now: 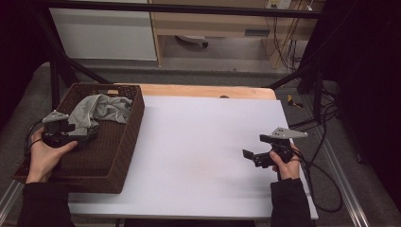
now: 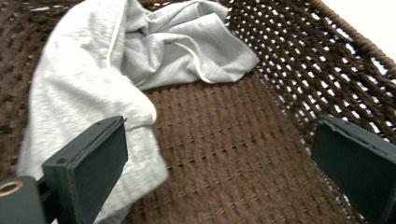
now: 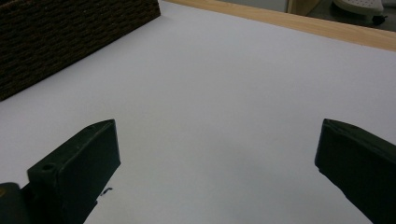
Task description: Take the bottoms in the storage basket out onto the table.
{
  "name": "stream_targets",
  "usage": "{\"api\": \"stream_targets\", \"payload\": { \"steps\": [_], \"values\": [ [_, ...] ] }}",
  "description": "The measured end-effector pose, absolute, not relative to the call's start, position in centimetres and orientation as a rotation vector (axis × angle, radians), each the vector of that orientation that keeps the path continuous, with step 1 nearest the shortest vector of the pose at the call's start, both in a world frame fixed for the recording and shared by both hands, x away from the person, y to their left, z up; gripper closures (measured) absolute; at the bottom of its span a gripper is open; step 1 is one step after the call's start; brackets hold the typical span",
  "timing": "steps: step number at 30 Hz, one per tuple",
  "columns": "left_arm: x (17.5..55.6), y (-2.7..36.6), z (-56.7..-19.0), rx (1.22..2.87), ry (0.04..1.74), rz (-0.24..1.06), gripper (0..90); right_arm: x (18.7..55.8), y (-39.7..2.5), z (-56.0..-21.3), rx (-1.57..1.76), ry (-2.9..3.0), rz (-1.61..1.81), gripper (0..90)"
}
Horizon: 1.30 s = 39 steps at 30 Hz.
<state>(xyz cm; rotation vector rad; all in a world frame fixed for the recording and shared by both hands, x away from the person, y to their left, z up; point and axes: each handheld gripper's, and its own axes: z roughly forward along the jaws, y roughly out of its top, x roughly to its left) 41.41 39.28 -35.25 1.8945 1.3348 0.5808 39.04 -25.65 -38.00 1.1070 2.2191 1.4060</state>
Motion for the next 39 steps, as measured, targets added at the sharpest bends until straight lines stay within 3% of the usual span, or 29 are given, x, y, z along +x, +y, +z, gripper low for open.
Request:
{"api": "stream_targets", "payload": {
  "steps": [20, 39],
  "values": [
    [44.5, 41.1, -36.6, 1.985, 1.479, 0.637, 7.6, 39.0, -25.7, -38.0, 1.107, 2.219, 1.404, 0.4],
    [45.5, 41.1, -38.2, 2.019, 1.568, 0.741, 21.8, 39.1, -25.6, -38.1, 1.115, 2.223, 1.397, 0.4]
  ]
}}
